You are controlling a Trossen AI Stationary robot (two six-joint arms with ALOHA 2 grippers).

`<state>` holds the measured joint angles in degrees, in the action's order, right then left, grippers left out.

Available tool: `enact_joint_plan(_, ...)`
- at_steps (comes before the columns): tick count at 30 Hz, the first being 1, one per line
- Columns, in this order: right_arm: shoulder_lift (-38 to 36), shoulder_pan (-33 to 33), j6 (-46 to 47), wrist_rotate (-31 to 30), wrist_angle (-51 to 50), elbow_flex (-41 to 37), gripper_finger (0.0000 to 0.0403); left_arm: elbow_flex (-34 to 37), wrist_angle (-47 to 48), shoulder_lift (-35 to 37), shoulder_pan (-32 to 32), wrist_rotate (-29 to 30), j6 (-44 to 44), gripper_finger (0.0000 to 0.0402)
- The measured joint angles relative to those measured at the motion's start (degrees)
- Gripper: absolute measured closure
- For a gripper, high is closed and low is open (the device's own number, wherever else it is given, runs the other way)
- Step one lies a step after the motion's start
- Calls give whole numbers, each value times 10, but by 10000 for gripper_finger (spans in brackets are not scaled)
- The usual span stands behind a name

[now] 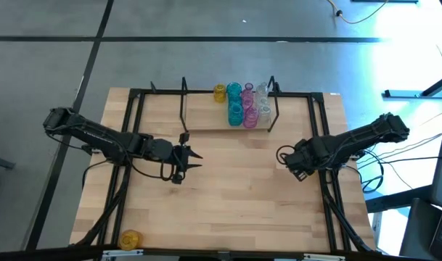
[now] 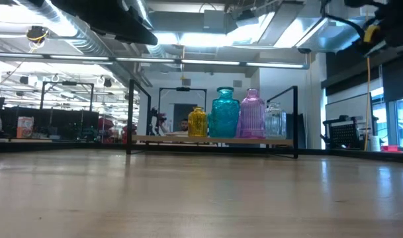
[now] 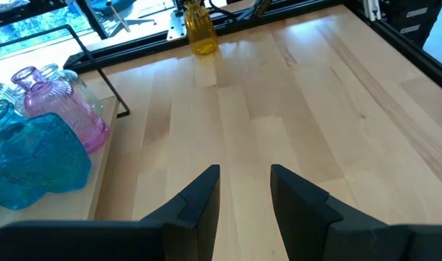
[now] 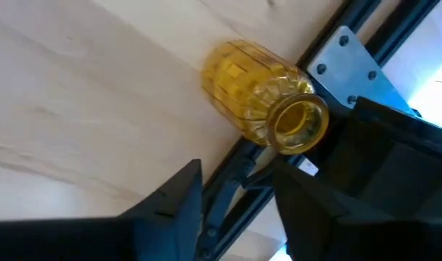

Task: Sort vases onto shelf
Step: Put the top yellow vase aligned with the other yellow vase on the shelf

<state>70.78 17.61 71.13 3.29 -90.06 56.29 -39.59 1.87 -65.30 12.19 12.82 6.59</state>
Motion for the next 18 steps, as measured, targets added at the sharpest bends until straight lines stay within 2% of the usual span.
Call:
enact_joint_plan(4, 0, 0, -8, -4, 0, -13, 207, 0, 0, 0, 0, -3, 0, 285)
enact_joint_plan(7, 0, -5, -8, -10, 0, -19, 192, 0, 0, 0, 0, -3, 0, 285)
enact_joint_plan(11, 0, -32, -14, -12, 1, -34, 194, 0, 0, -5, 0, -3, 0, 285)
enact_joint_plan(18, -4, -102, -94, 4, 22, -50, 226, 0, 1, -42, 0, -4, 0, 285)
